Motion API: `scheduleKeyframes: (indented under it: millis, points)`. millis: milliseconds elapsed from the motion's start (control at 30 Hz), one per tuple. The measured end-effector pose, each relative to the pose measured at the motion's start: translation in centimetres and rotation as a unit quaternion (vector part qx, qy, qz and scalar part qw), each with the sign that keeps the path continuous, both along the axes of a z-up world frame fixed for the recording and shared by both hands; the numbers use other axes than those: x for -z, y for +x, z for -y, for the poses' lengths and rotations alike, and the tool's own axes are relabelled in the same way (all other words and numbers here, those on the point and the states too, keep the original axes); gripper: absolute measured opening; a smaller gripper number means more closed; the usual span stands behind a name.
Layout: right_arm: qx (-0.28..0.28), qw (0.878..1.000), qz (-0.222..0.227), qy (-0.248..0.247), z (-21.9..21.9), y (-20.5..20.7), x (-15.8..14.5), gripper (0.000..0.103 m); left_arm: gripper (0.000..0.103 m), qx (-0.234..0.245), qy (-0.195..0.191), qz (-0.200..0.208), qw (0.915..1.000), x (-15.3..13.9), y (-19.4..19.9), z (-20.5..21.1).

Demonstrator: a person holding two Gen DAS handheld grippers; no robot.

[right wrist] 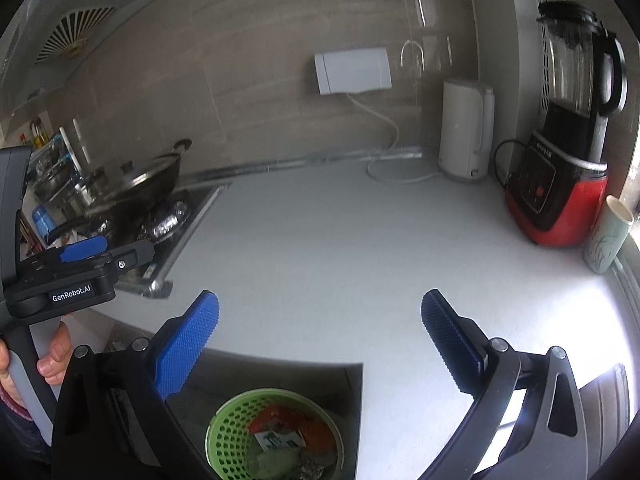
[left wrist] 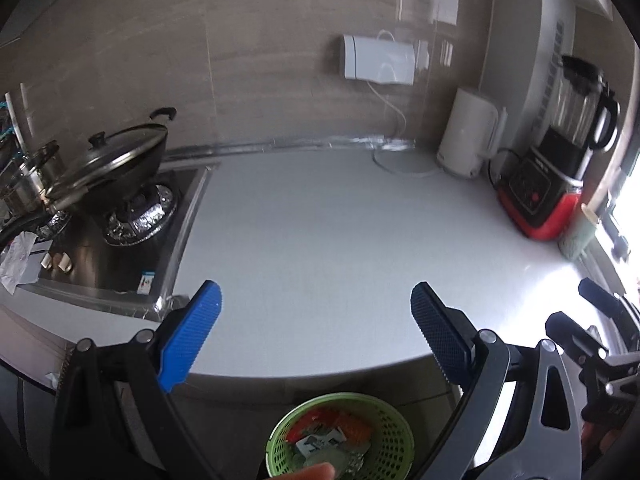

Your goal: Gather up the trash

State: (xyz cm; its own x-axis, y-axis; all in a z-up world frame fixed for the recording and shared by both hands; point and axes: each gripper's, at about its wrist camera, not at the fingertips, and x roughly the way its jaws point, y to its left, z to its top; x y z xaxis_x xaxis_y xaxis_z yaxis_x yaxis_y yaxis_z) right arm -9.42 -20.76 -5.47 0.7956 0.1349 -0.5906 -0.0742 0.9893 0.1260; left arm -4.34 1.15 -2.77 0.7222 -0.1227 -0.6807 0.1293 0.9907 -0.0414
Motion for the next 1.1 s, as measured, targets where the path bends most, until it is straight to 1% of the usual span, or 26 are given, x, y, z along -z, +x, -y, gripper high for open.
scheduleKeyframes:
  millis: [67,200,267,367,533,600,667,733,833,1000,1100]
  points:
    - [0.0,1.0,0.012,-0.007,-0.3,0.0,-0.9,0.101,0.095,-0.006,-0.005,0.007,0.9999,-0.8,0.1,-0.1]
    - [-0.004,0.999,0.037,-0.011,-1.0,0.2,-2.9,0.101,0.095,-0.024,-0.003,0.035,0.9991,-2.9,0.3,-0.3]
    - [-0.006,0.999,0.05,-0.015,-1.3,0.3,-4.1,0.101,0.095,-0.035,-0.001,0.052,0.998,-4.4,0.6,-0.3]
    - [-0.008,0.996,0.084,-0.029,-2.1,0.5,-6.9,0.101,0.095,-0.047,-0.005,0.081,0.9956,-7.1,0.9,-0.7]
    - [-0.01,0.987,0.148,-0.053,-3.5,0.5,-12.3,0.101,0.095,-0.075,-0.019,0.126,0.989,-12.0,1.1,-1.5]
    - [-0.01,0.984,0.166,-0.061,-4.0,0.6,-13.9,0.101,0.095,-0.088,-0.012,0.143,0.9856,-14.0,0.9,-1.6]
    - [-0.011,0.982,0.181,-0.061,-4.4,0.7,-15.4,0.101,0.095,-0.1,-0.009,0.159,0.9822,-15.3,0.5,-1.7]
    - [-0.012,0.98,0.191,-0.056,-4.7,0.7,-16.3,0.101,0.095,-0.12,-0.002,0.173,0.9776,-16.5,-0.2,-1.8]
    - [-0.014,0.978,0.2,-0.051,-5.2,0.9,-17.1,0.101,0.095,-0.142,0.008,0.177,0.9738,-17.3,-0.9,-1.9]
    - [-0.023,0.98,0.195,-0.046,-6.2,1.2,-16.8,0.101,0.095,-0.151,0.019,0.167,0.9741,-17.1,-0.8,-2.1]
    - [-0.03,0.981,0.187,-0.042,-6.7,1.3,-16.4,0.101,0.095,-0.152,0.013,0.16,0.9752,-16.8,-0.8,-2.5]
